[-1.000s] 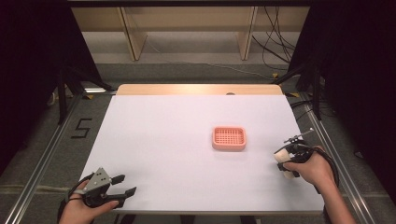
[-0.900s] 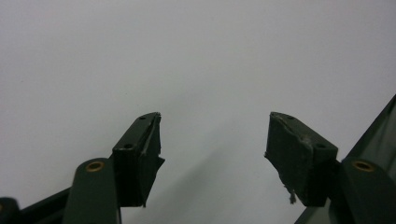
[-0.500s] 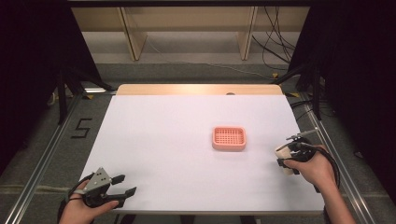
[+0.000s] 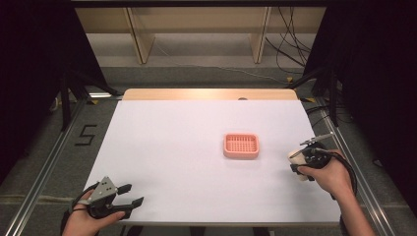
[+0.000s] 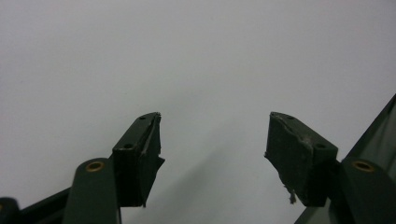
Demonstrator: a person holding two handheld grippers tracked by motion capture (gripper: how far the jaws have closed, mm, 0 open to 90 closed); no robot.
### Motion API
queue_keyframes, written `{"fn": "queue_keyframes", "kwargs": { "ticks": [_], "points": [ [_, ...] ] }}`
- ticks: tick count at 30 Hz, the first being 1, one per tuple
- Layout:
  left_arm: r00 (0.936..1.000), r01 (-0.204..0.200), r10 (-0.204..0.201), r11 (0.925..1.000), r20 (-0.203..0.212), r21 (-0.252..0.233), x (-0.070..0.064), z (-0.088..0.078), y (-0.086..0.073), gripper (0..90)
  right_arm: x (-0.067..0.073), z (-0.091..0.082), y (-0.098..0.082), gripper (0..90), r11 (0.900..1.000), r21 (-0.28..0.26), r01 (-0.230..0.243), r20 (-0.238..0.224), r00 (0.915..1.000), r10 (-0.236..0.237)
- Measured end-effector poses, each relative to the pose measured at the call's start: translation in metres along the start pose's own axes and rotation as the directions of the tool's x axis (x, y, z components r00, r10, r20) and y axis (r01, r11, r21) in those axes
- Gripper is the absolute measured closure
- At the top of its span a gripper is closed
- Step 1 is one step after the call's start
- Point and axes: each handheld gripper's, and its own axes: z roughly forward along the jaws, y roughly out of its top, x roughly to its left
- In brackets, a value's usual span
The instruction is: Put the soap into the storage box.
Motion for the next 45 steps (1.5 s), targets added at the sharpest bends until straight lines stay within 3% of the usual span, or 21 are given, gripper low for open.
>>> {"fn": "queue_keyframes", "kwargs": {
  "ticks": [1, 2, 7, 15, 17, 18, 21, 25, 37, 38, 41, 42, 43, 45],
  "points": [
    [0.9999, -0.014, 0.014, 0.9999, -0.003, 0.006, 0.001, 0.0, 0.0, 35.0, 0.001, -0.002, 0.001, 50.6, 1.0, 0.008, -0.001, -0.003, 1.0, 0.001],
    [0.9999, 0.016, -0.016, 0.9999, 0.0, 0.005, 0.0, 0.0, 0.0, 35.0, 0.002, -0.002, 0.002, 50.6, 1.0, 0.01, 0.0, -0.004, 1.0, 0.0],
    [0.9999, 0.016, -0.016, 0.9999, 0.002, -0.001, 0.0, 0.0, 0.0, 35.0, 0.002, -0.004, 0.007, 50.6, 0.999, -0.012, 0.03, 0.001, 0.9996, -0.03],
    [1.0, 0.004, -0.004, 1.0, -0.001, -0.006, 0.0, 0.0, 0.0, 35.0, 0.007, -0.009, 0.017, 50.6, 0.998, 0.0, 0.063, 0.002, 0.998, -0.063],
    [0.9998, 0.022, -0.022, 0.9997, 0.006, -0.009, 0.0, 0.0, 0.0, 35.0, 0.009, -0.009, 0.019, 50.6, 0.999, 0.001, 0.047, 0.002, 0.9989, -0.047],
    [1.0, 0.004, -0.004, 0.9999, 0.001, 0.014, 0.001, -0.002, 0.0, 35.0, 0.007, -0.008, 0.02, 50.6, 0.997, -0.003, 0.081, -0.002, 0.9967, -0.081],
    [1.0, 0.006, -0.007, 0.9998, -0.007, -0.017, 0.0, 0.0, 0.0, 35.0, 0.009, -0.008, 0.024, 50.6, 0.996, -0.009, 0.09, 0.001, 0.9959, -0.09],
    [1.0, -0.001, 0.001, 1.0, -0.003, -0.005, 0.001, -0.001, 0.001, 35.0, 0.012, -0.008, 0.029, 50.6, 0.994, -0.005, 0.108, -0.001, 0.9942, -0.108],
    [1.0, -0.003, 0.003, 1.0, 0.0, -0.007, 0.001, -0.002, 0.001, 35.0, 0.019, -0.008, 0.041, 50.6, 0.994, -0.014, 0.11, -0.002, 0.9939, -0.11],
    [1.0, -0.003, 0.003, 1.0, 0.0, -0.006, 0.001, -0.002, 0.001, 35.0, 0.021, -0.008, 0.041, 50.6, 0.996, -0.013, 0.093, -0.005, 0.9957, -0.093],
    [1.0, -0.002, 0.002, 1.0, -0.002, -0.006, 0.001, -0.001, 0.001, 35.0, 0.02, -0.008, 0.044, 50.6, 0.993, -0.016, 0.117, -0.002, 0.9931, -0.117],
    [0.9999, 0.015, -0.015, 0.9999, 0.005, -0.001, 0.0, -0.001, 0.0, 35.0, 0.02, -0.008, 0.044, 50.6, 0.992, -0.021, 0.128, -0.001, 0.9918, -0.128],
    [1.0, 0.0, 0.0, 1.0, 0.001, -0.006, 0.0, -0.001, 0.001, 35.0, 0.021, -0.008, 0.045, 50.6, 0.992, -0.019, 0.123, -0.001, 0.9924, -0.123],
    [0.9999, 0.012, -0.012, 0.9999, 0.004, -0.007, 0.0, -0.001, 0.001, 35.0, 0.022, -0.008, 0.046, 50.6, 0.993, -0.023, 0.119, 0.003, 0.9929, -0.119]
  ]
}}
